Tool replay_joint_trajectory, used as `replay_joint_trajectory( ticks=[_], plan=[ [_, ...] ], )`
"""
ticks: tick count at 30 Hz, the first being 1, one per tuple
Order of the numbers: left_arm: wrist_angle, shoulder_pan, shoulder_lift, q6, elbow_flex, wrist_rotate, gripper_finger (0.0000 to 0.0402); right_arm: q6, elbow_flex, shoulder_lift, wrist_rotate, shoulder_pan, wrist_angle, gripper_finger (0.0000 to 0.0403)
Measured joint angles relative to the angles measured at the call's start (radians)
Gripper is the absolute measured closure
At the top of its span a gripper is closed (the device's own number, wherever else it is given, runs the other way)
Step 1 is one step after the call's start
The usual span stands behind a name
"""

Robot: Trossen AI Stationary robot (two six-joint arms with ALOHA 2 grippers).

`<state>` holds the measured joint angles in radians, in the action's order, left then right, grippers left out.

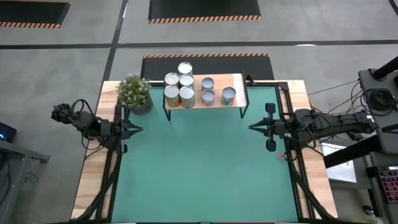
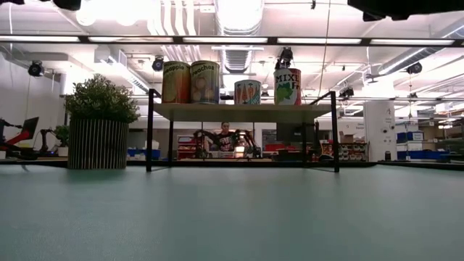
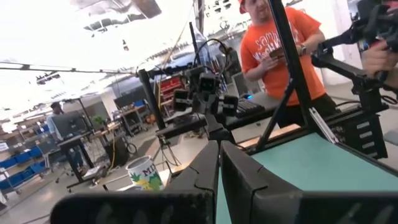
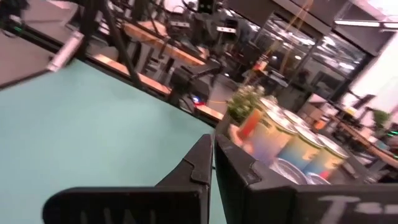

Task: Pick and place cans onto a shelf
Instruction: Return to Home Position

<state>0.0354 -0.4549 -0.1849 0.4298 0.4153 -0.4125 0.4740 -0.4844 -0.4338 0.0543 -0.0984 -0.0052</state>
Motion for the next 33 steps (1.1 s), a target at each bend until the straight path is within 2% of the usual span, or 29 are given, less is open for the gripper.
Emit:
replay_joint_trajectory(
  ticks=[6,12,18,30,33],
  plan=[
    [0.002,0.0,0.065,0.008,-0.028,-0.012,0.0402,0.003,0.004,0.055,0.087,0.019,-0.074,0.0394],
    [0.002,0.0,0.107,0.008,-0.046,-0.077,0.0402,-0.009,0.009,0.125,0.087,0.023,-0.142,0.0394],
    [0.006,0.0,0.144,0.026,-0.067,-0.078,0.0402,-0.017,0.013,0.216,0.088,0.023,-0.226,0.0394],
    [0.017,0.0,0.186,0.026,-0.085,-0.078,0.0402,0.005,0.119,0.402,0.078,0.023,-0.142,0.0394],
    [0.021,0.0,0.186,0.026,-0.085,-0.078,0.0402,0.023,0.167,0.432,0.112,0.023,-0.122,0.0394]
  ],
)
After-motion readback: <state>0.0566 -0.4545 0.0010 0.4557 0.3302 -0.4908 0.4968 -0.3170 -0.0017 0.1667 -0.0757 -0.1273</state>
